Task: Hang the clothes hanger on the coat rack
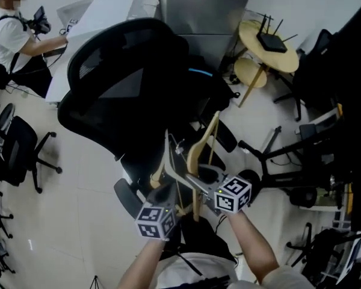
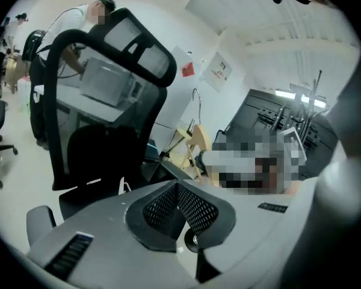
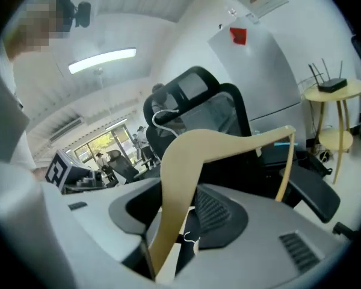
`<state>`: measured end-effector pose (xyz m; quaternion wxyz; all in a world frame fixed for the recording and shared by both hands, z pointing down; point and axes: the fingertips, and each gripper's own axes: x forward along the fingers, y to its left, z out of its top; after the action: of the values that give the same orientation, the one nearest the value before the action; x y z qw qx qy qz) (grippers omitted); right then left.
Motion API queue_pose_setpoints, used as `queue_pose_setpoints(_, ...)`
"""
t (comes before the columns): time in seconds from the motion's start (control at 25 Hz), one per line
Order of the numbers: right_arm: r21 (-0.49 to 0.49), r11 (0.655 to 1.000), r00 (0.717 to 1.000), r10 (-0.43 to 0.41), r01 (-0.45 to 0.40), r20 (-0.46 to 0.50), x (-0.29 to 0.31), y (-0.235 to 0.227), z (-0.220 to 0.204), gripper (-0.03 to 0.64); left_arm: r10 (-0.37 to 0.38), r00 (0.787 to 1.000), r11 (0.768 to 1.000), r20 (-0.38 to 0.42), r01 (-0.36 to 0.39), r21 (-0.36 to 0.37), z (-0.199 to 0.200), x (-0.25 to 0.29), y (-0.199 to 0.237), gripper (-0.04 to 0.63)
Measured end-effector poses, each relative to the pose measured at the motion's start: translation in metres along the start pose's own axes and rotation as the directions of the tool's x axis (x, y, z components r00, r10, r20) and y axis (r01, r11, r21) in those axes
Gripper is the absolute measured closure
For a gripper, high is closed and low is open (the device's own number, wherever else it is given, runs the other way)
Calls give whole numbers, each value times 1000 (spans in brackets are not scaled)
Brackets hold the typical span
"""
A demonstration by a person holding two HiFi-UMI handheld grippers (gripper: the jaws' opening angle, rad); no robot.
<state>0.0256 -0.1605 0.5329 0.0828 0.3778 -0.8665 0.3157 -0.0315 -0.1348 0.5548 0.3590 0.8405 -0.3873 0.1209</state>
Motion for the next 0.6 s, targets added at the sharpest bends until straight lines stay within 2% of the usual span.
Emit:
queue_pose_setpoints(0.16, -5, 995, 990, -94, 95, 105, -50, 11, 38, 422, -97, 994, 992, 45, 93, 87, 41, -4, -41, 606)
queue_pose_setpoints(0.28, -12, 984, 968, -175, 180, 177, -86, 20, 56, 422, -184, 982, 976, 42, 178, 129, 60, -5, -68, 606)
queue_pose_setpoints(0.48, 64, 959, 909, -283, 277, 305, -142, 38, 67, 423, -315, 949, 937, 18, 308, 167, 78, -8, -112, 606)
queue_pose_setpoints(0.6, 136, 941, 868, -338, 309, 363, -182, 40, 63, 423, -397, 918, 900, -4, 390, 196, 79, -2, -157, 606)
